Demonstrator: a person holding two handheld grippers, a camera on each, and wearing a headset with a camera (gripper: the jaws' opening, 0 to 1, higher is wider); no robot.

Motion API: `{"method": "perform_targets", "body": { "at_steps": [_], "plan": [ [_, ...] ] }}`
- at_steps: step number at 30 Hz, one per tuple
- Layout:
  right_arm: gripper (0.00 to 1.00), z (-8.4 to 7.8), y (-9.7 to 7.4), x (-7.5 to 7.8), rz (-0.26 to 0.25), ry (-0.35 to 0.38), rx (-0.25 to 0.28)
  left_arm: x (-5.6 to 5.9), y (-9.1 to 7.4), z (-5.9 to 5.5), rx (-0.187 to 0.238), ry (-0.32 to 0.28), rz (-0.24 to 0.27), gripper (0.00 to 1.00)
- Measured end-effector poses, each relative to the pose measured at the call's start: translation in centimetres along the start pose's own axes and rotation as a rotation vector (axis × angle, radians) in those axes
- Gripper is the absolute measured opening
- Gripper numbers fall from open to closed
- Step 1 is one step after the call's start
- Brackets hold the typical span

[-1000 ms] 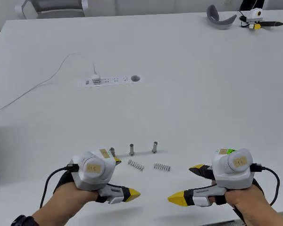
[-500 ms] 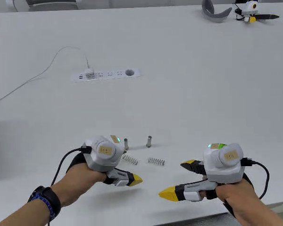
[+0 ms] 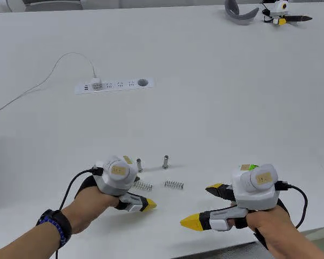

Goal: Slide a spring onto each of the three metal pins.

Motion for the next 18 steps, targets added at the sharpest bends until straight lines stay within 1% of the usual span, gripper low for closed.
{"method": "perform_targets", "body": {
  "at_steps": [2,4,5,9,13,15,18],
  "plan": [
    [0.81,-0.1,0.0,0.0,0.001,-0.005,-0.002,0.2,-0.2,-0.5,-0.013,0.008,0.007,0.52],
    [0.81,0.0,0.0,-0.1,0.0,-0.025,0.006,0.3,-0.5,-0.9,-0.023,0.013,0.016,0.48],
    [0.81,0.0,0.0,-0.1,0.0,-0.028,0.004,0.4,-0.6,-1.1,-0.026,0.014,0.019,0.44],
    [0.82,0.2,0.2,-0.3,0.004,-0.03,0.004,0.5,-0.9,-1.9,-0.031,0.015,0.042,0.38],
    [0.82,0.4,0.3,-0.4,0.009,-0.033,0.0,0.7,-1.0,-2.2,-0.033,0.02,0.064,0.31],
    [0.82,0.4,0.3,-0.5,0.01,-0.037,-0.001,0.8,-0.9,-2.3,-0.037,0.042,0.075,0.27],
    [0.82,0.5,0.3,-0.5,0.013,-0.039,0.001,1.2,-0.8,-2.1,-0.051,0.086,0.075,0.23]
  ]
}}
Point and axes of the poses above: the centre of the closed fingertips' face, and the gripper's own axes: y roughly forward along the fingers, x roughly to its right, z roughly out of its top, the point moved 9 cm from there along -y, roughly backward along the fingers, and after that the axes turned 11 degrees about -z, right-handed, at the moved point
